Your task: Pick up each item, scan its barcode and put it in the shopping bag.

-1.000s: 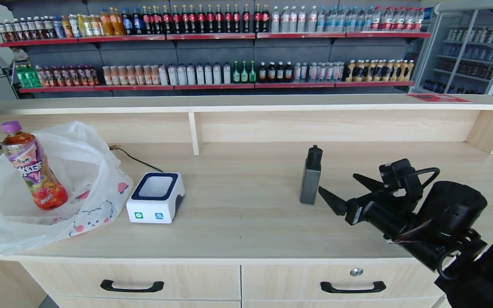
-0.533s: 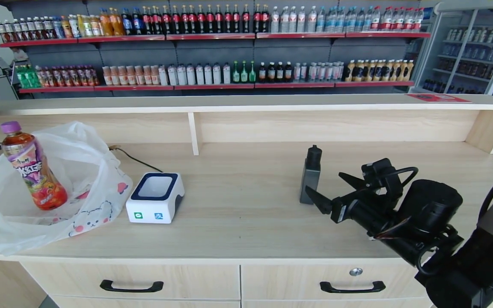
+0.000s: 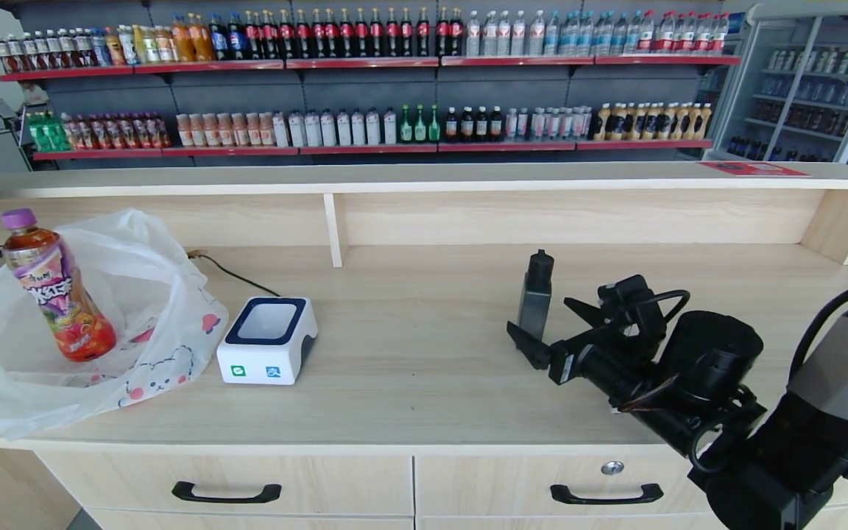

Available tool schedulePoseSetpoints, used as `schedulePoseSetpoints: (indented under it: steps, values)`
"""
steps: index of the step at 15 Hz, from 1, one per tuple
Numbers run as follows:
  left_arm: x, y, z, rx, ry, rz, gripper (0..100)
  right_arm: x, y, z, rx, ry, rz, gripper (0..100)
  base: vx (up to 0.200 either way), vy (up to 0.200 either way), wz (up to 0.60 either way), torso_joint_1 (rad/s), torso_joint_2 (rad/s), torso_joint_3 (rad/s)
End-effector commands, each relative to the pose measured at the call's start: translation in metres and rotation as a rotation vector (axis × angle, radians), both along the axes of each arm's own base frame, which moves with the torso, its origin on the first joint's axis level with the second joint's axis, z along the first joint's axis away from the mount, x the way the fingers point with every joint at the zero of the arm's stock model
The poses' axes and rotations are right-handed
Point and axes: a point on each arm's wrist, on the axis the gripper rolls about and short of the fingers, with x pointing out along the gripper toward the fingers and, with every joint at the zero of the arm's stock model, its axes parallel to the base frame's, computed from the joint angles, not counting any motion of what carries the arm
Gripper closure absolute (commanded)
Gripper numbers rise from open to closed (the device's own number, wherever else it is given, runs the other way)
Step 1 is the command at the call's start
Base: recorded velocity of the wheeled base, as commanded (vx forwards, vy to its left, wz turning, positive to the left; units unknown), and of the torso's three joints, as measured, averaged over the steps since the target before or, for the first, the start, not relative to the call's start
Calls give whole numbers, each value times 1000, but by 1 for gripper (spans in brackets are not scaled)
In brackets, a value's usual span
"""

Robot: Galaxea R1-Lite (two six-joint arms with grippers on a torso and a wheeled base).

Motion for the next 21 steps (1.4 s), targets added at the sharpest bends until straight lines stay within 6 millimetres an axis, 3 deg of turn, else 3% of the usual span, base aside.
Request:
schedulePoseSetpoints:
  steps: [1,7,21]
  values:
    - [0,0,0,0,0,1,0,1,4,-2,-1,2,1,0,0,0,0,0,0,0]
    - [0,0,0,0,0,1,0,11,21,-10,8,0,-74,0,0,0,0,0,0,0]
    - [0,0,0,-2,0,1,0,23,16,-16,12,1,-210,0,0,0,0,0,0,0]
